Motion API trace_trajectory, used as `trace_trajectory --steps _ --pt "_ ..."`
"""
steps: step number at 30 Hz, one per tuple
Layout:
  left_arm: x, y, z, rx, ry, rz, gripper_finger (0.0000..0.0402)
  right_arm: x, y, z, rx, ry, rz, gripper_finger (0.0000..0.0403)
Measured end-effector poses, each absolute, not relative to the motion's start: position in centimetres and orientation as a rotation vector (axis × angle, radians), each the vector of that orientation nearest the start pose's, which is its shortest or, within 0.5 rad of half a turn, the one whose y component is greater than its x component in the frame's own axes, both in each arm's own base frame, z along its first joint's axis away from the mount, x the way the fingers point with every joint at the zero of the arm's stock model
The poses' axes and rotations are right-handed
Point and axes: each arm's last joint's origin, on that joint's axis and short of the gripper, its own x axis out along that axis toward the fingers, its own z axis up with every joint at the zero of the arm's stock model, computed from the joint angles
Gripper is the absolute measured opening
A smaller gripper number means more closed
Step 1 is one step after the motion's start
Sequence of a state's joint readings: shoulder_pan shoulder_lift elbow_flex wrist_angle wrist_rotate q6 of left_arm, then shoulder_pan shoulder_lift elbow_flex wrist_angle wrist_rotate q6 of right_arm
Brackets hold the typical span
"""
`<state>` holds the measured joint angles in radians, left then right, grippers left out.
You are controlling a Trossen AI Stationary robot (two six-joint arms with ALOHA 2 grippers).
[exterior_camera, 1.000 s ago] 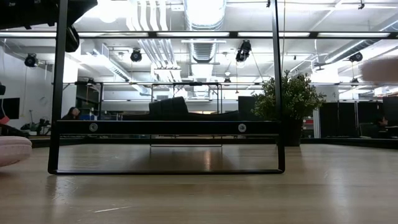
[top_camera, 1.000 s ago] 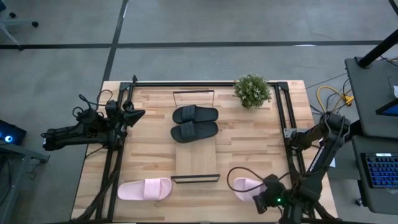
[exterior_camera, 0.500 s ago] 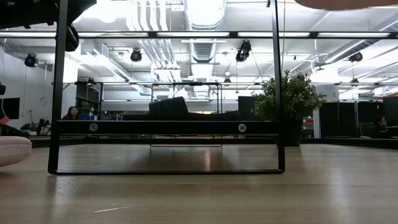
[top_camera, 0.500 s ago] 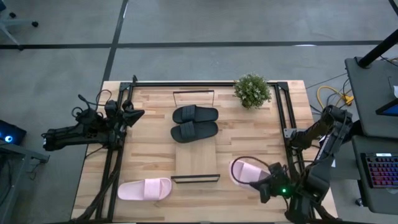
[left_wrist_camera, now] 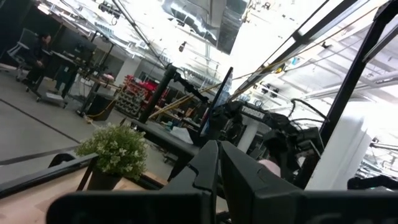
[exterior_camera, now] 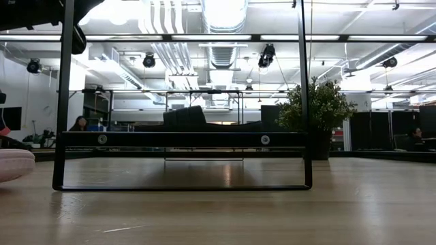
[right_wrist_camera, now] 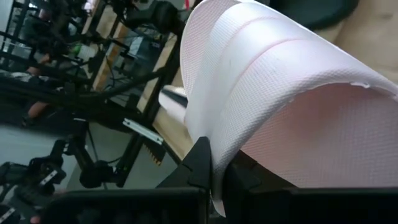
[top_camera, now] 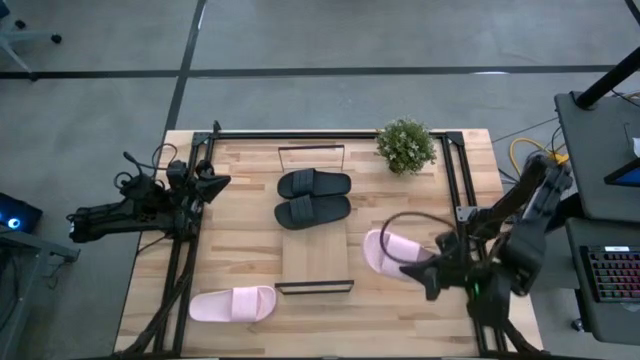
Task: Pick and place slides into the shelf
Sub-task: Put the right light pink slide on the shelf
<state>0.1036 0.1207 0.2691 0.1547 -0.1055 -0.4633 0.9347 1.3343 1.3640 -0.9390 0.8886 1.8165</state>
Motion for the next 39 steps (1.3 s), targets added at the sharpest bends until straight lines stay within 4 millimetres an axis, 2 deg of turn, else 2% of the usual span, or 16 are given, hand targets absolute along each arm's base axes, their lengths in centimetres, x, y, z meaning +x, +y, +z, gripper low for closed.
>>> trace_trajectory --steps 4,10,16,23,32,39 --pt "8.3 1.2 26.0 -0.458 -0.347 0.133 0.0004 17.4 17.1 37.0 1.042 0.394 -0.424 0.0009" --pt "8.1 1.1 26.1 -0.405 -0.357 0.139 0.0004 19.1 14.7 38.2 1.023 0.434 -0.375 0.0009" --pt "7.6 1.1 26.4 -0.373 -0.384 0.139 0.0004 20.8 12.5 38.5 1.008 0.464 -0.362 0.0009" --pt "6.7 1.0 26.7 -0.367 -0.437 0.129 0.0004 22.6 11.0 38.7 1.002 0.478 -0.305 0.0009" --pt "6.8 1.0 26.8 -0.347 -0.423 0.136 0.0004 24.0 9.0 38.8 1.0 0.495 -0.274 0.0009" --pt "6.7 1.0 26.8 -0.32 -0.428 0.14 0.0004 25.4 8.4 39.0 1.039 0.468 -0.213 0.0009"
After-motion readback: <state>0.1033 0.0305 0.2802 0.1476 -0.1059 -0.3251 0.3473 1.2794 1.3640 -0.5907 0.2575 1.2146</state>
